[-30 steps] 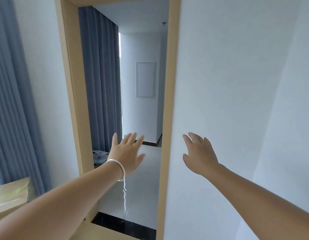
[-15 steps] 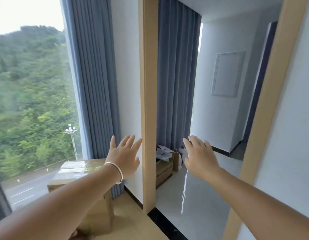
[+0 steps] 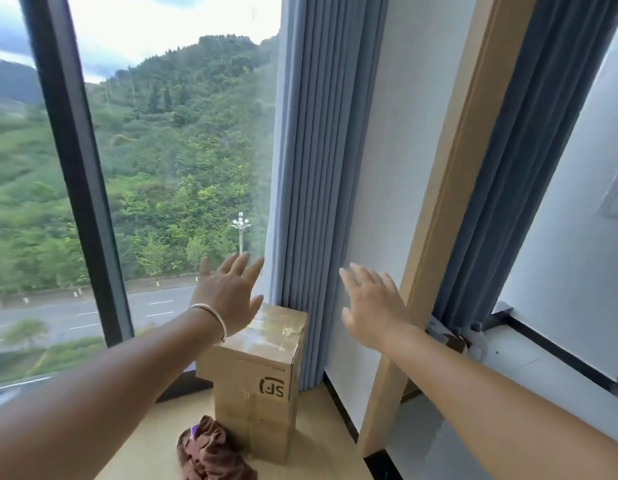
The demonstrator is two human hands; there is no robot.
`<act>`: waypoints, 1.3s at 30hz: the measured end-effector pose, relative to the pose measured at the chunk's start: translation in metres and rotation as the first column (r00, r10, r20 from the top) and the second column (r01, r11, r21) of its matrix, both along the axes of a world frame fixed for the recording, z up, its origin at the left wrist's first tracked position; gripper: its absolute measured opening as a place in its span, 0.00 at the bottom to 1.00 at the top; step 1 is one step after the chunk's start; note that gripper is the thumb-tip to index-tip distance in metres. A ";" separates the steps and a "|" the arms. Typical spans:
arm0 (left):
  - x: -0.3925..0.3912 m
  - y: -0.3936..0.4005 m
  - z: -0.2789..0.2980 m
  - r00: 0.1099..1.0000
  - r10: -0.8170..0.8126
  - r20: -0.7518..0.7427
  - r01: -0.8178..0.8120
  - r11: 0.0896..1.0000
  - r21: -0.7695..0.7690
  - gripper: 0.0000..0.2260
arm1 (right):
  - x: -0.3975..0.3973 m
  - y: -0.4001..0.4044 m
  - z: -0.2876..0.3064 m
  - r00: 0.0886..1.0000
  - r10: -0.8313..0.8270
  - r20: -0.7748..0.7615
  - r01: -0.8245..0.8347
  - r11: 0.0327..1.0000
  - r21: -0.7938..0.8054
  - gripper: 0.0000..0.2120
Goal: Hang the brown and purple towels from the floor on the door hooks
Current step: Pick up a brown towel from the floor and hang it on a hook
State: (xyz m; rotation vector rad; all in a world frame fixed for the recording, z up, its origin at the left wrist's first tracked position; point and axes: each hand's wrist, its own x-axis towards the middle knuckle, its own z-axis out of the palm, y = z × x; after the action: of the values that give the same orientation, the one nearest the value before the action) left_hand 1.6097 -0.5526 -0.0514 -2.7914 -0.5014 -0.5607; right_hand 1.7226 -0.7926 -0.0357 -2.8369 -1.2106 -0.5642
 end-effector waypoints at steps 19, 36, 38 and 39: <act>-0.034 0.209 -0.231 0.815 0.421 -0.399 -0.509 0.849 -0.142 0.31 | 0.072 0.302 -0.226 0.814 0.412 -0.409 -0.498 0.858 -0.126 0.32; -0.085 0.199 -0.700 0.630 0.272 -0.728 -0.687 0.632 -0.359 0.30 | 0.055 0.341 -0.687 0.702 0.390 -0.596 -0.695 0.560 -0.451 0.36; -0.089 0.189 -0.763 0.626 0.244 -0.740 -0.688 0.620 -0.378 0.30 | 0.050 0.331 -0.745 0.703 0.366 -0.610 -0.691 0.555 -0.464 0.36; -0.090 0.186 -0.794 0.630 0.241 -0.738 -0.691 0.607 -0.392 0.30 | 0.049 0.326 -0.773 0.706 0.353 -0.614 -0.685 0.560 -0.465 0.36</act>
State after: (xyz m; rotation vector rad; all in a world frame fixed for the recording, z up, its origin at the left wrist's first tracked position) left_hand 1.5198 -0.3664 -0.8458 -2.9115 -1.4814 0.8383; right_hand 1.7712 -0.4661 -0.8089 -2.4704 -2.3705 0.6946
